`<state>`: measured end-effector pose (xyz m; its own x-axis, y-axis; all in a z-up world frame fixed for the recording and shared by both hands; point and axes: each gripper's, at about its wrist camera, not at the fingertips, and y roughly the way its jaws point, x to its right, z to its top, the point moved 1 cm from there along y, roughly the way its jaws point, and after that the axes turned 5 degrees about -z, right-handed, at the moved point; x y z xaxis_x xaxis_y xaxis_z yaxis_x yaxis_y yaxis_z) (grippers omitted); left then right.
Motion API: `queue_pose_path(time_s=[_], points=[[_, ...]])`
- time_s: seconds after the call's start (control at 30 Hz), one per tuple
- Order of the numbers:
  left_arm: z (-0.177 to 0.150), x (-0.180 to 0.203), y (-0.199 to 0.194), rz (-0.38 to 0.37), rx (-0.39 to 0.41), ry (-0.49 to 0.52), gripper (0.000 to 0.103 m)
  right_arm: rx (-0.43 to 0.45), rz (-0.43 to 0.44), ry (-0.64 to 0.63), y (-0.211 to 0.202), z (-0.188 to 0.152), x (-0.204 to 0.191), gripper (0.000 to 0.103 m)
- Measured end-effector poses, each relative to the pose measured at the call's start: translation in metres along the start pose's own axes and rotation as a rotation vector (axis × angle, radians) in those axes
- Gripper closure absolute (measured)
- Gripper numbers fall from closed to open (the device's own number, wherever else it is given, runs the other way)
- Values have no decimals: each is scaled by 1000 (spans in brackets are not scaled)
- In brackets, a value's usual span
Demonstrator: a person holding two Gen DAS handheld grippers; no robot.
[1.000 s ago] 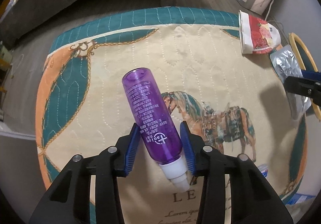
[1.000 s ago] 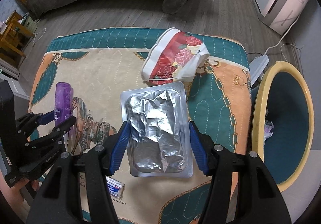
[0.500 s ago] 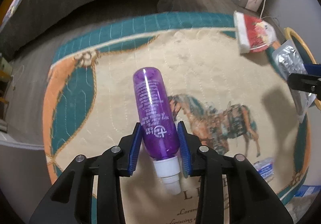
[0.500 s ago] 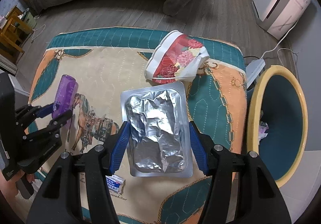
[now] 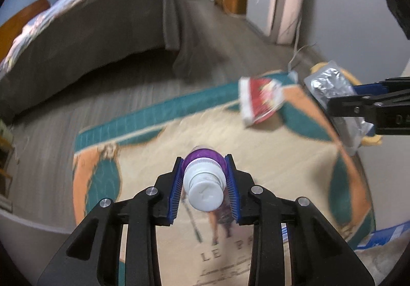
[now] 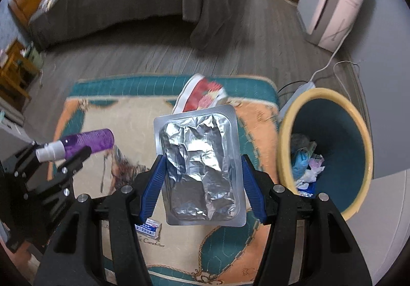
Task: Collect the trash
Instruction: 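Lift the purple bottle and foil pack and carry them toward the bin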
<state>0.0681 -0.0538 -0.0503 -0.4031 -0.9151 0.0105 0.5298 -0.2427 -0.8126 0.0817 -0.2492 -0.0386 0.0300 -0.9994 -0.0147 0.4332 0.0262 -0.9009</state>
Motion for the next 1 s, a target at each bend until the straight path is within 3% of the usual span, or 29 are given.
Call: queue_pose_path(time_s=[0.23,0.43,1.0], points=[[19,30,-14,-65,65,42,70,52,-24,80,-26,-7,40,45],[25,53,-20,-92,87,81,70,43,-31,128,-17,-9,66,45],[18,117,5,-72,28,238,70,74,-44,48,0,0,76,45]])
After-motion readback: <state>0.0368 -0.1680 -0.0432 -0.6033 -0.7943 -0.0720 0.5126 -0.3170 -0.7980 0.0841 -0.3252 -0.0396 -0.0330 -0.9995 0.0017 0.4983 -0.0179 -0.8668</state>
